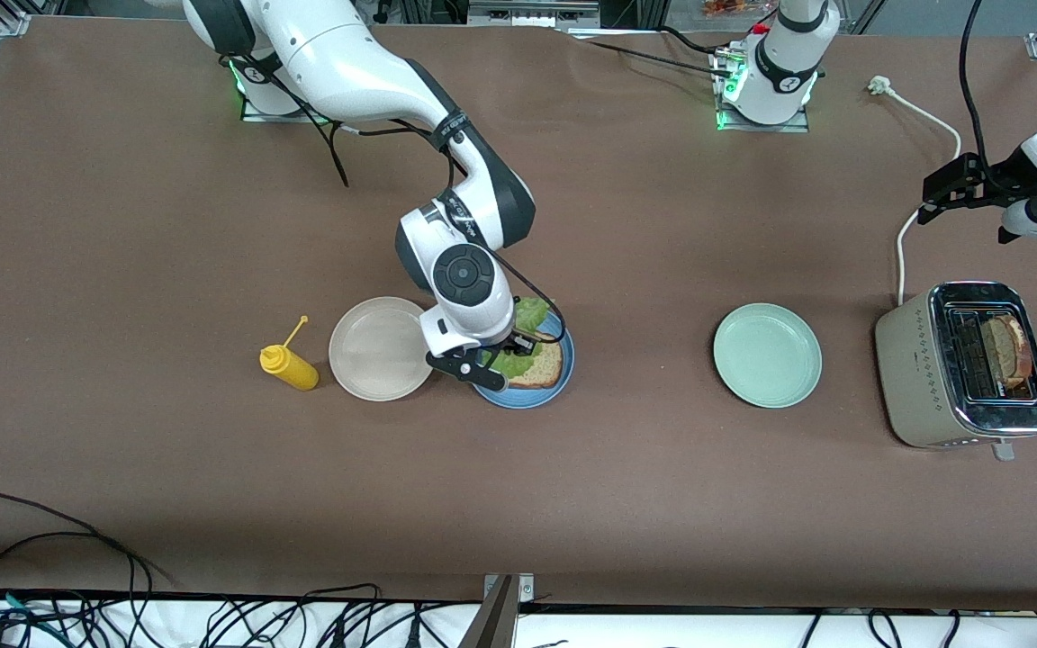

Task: Make sandwich in blue plate with both arms
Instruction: 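Lay the lettuce on the bread and open the right gripper, then move the right gripper back toward the yellow mustard bottle, then close the right gripper around the yellow mustard bottle, then lift the mustard bottle off the table with the right gripper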

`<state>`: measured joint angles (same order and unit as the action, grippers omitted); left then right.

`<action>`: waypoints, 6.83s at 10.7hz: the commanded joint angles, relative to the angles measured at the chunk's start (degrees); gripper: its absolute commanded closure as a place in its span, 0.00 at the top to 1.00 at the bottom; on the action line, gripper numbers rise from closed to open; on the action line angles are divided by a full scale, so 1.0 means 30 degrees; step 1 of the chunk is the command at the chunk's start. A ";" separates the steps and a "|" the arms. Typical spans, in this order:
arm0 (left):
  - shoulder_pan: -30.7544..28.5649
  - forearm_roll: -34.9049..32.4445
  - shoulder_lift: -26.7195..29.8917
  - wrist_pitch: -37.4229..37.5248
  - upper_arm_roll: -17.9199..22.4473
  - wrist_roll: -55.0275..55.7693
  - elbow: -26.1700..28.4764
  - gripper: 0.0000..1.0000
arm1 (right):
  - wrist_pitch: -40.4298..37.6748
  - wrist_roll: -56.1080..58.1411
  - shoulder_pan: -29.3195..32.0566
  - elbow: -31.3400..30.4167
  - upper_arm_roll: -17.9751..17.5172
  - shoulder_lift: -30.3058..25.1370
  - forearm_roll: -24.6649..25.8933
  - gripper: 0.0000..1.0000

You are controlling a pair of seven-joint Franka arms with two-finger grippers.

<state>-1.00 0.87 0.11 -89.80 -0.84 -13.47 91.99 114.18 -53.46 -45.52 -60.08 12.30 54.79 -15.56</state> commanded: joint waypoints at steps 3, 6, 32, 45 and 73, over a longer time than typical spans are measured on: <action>-0.0018 0.0177 -0.0182 0.0432 0.0015 0.0126 -0.0546 1.00 | -0.0208 -0.0197 -0.0118 0.0954 0.0148 0.0488 0.0119 1.00; -0.0018 0.0177 -0.0211 0.0432 0.0015 0.0126 -0.0545 1.00 | -0.0353 0.0910 0.0085 0.0954 0.0265 0.0023 0.0090 1.00; -0.0311 0.0207 -0.0241 0.0432 0.0044 0.0097 -0.0546 1.00 | -0.7327 4.7595 1.7192 -0.6458 -0.3309 -0.6137 -0.6290 1.00; -0.0575 0.0207 -0.0241 0.0432 0.0044 -0.0137 -0.0516 1.00 | -0.5893 6.2962 1.8514 -0.6488 -0.3133 -0.0746 -1.2856 1.00; -0.1190 0.0353 -0.0768 0.0257 -0.0073 -0.0050 -0.0809 1.00 | -0.2845 4.5819 1.1963 -0.6195 -0.1379 -0.5688 -0.3061 0.00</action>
<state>-4.82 0.89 -1.39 -89.74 -1.07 -13.59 91.26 105.17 94.23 -3.74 -77.14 6.09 41.88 -33.02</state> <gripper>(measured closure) 0.000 0.855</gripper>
